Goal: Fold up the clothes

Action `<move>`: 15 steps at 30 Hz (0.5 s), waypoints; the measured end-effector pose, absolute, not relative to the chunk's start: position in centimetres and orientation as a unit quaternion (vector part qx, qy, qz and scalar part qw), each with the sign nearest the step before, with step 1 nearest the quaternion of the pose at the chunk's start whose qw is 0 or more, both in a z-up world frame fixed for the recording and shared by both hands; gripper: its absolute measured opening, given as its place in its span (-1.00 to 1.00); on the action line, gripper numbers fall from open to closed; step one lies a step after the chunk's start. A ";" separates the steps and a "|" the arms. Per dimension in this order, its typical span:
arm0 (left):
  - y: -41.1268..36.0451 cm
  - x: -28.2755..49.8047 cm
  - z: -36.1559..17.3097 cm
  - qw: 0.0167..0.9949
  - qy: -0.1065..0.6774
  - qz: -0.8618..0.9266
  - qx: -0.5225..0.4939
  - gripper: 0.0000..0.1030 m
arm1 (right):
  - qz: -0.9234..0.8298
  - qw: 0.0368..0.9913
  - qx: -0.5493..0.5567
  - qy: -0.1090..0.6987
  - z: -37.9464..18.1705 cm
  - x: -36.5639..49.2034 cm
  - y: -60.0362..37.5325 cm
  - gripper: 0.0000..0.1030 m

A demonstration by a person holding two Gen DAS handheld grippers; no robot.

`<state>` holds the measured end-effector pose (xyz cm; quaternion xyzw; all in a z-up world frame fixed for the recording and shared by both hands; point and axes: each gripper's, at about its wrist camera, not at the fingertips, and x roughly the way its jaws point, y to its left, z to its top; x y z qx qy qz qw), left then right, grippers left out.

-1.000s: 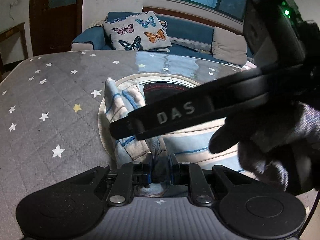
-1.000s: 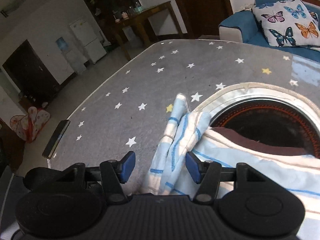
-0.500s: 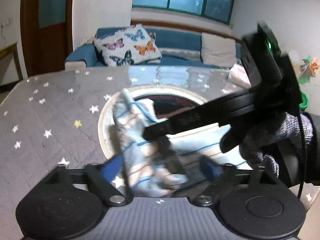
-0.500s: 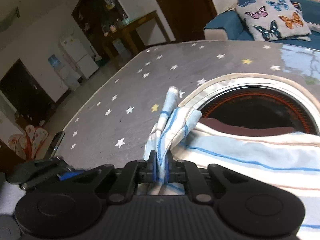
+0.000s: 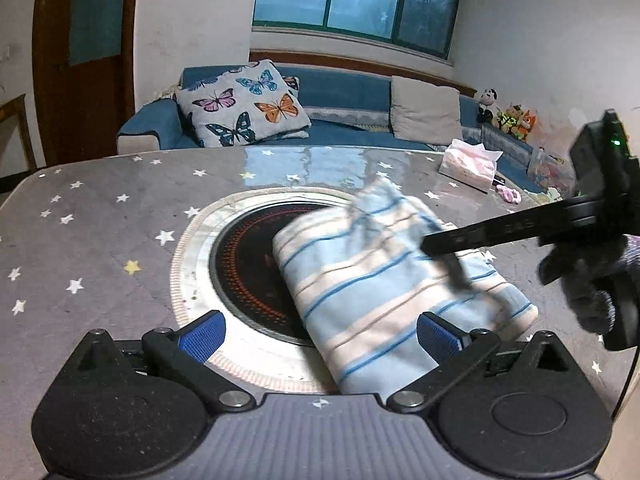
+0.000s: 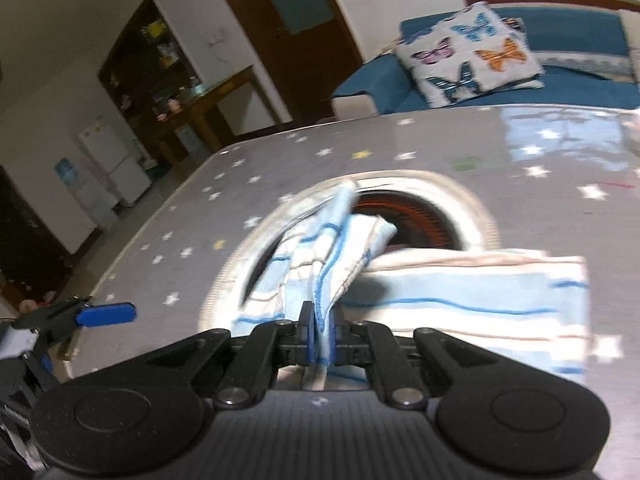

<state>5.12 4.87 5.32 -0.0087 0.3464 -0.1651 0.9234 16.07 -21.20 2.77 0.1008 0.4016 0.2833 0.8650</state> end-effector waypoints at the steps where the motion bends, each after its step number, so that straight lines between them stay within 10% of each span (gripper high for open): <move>1: 4.6 5.4 5.1 0.922 0.349 -0.166 -0.009 1.00 | 0.276 0.867 0.101 0.402 2.8 16.1 -22.1 -0.89; 15: 1.8 8.6 2.1 0.901 0.405 -0.152 -0.006 1.00 | 0.225 0.882 0.097 0.403 2.3 16.5 -28.5 -0.89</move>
